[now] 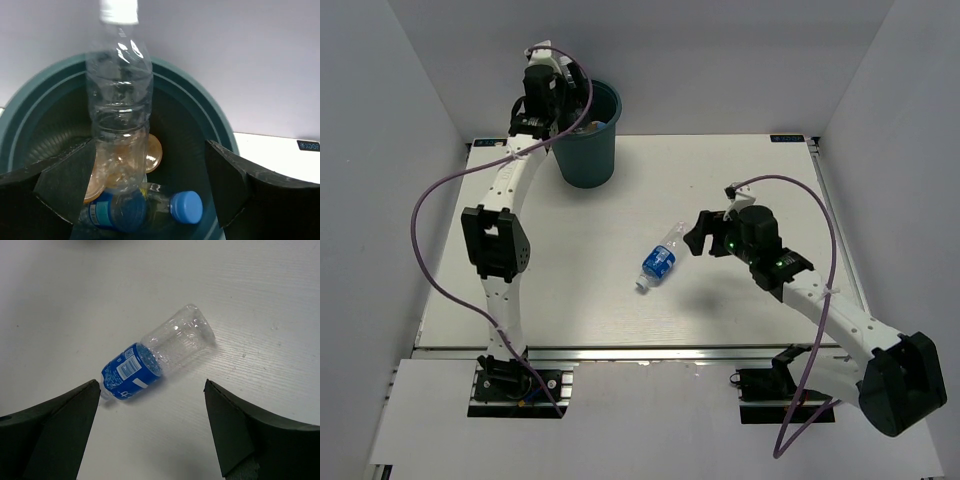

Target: Put the plastic bottles in the bin

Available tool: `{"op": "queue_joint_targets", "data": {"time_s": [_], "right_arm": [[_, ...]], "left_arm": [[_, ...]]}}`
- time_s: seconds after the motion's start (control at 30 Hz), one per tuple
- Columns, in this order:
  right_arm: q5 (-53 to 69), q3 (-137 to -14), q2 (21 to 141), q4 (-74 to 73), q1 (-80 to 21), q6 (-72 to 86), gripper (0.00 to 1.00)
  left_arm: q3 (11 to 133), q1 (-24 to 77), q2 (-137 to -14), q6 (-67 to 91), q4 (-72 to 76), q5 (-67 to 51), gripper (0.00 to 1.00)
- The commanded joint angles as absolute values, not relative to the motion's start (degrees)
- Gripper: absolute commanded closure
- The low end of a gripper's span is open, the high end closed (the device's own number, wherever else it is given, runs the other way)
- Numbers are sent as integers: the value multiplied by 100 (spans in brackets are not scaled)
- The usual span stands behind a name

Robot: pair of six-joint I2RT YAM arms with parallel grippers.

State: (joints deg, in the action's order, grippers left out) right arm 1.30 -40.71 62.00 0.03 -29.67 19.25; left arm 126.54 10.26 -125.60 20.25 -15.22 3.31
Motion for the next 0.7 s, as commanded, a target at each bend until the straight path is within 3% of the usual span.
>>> {"op": "queue_joint_targets", "data": {"time_s": [0.0,0.13,0.3,0.67], "right_arm": [[-385,-4263,6293,167,-3041,2354,11],[-729,-4350,6766,228,-3496,2865,11],[-2369,-4762,7513,-245,-4315,4023,11],[-3533,-5010,8613,-351,-4992,5281,11]], "left_arm": [[12665,1055,-11699,1802,-1415,405,2],[12385,1046,-11339,1854,-1389,316,2],[11050,1055,-10557,1942,-1187,186,2],[8132,1046,-7984,2135,-835,676,2]]}}
